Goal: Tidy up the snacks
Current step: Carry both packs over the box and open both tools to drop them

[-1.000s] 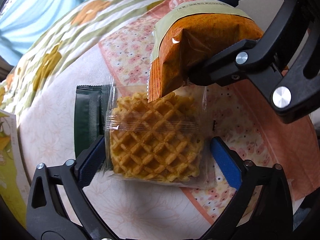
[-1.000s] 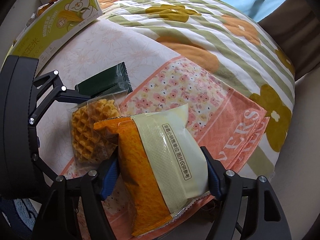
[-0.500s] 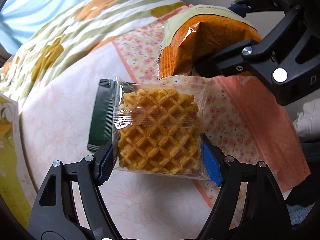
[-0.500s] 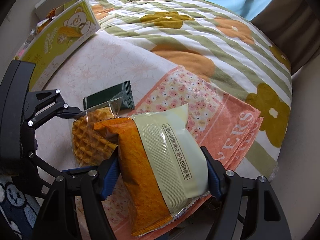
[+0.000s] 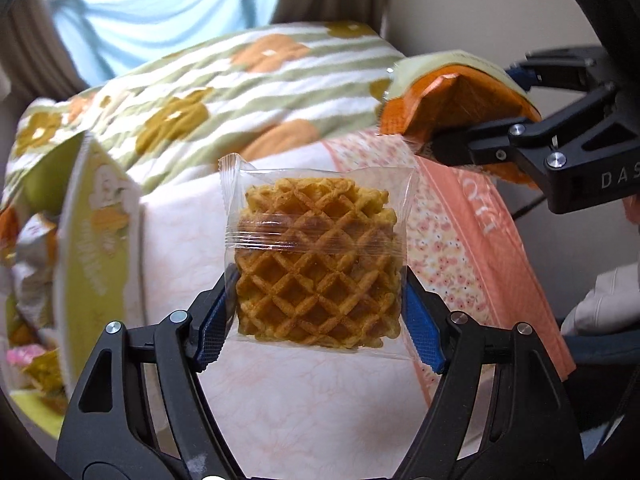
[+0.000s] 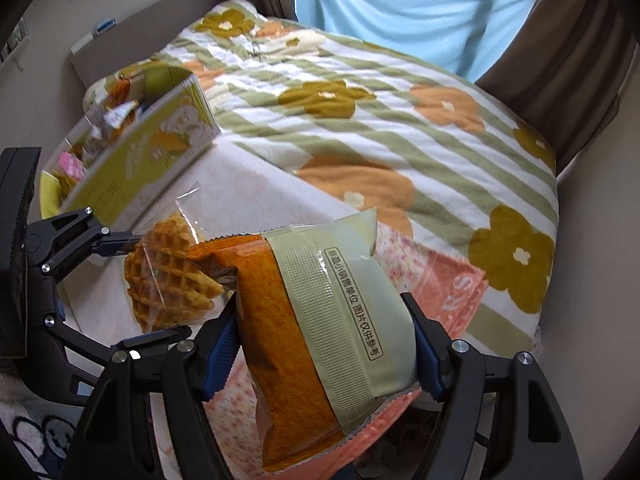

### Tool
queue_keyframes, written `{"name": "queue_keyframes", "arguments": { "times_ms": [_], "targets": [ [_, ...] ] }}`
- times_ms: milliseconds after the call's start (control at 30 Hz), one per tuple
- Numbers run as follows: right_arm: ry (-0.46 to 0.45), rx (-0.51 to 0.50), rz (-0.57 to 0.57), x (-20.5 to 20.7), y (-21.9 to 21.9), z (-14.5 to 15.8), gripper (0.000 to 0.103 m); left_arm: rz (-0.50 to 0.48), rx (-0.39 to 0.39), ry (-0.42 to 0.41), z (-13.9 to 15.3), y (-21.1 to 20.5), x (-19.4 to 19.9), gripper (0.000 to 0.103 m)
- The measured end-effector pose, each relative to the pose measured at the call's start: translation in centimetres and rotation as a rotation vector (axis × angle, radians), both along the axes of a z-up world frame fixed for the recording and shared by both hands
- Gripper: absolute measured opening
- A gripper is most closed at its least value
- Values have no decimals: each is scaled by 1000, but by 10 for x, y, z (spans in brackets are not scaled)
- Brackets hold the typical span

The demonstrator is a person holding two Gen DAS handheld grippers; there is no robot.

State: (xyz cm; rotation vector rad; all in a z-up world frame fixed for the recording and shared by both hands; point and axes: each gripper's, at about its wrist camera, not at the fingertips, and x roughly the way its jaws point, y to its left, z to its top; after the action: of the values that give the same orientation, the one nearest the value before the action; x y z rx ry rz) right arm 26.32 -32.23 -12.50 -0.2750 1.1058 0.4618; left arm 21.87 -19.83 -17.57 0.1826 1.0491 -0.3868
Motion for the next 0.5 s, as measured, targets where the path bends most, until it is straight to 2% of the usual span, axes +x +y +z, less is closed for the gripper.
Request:
{"name": "queue_keyframes", "arguments": {
  "times_ms": [333,500],
  "targets": [
    [-124,50,87,-6,79,60,70,180,-4,-124,81,103,8,73],
    [-162,71,85,-8,133,76,70,238,-19,-130,94,176,17,73]
  ]
}}
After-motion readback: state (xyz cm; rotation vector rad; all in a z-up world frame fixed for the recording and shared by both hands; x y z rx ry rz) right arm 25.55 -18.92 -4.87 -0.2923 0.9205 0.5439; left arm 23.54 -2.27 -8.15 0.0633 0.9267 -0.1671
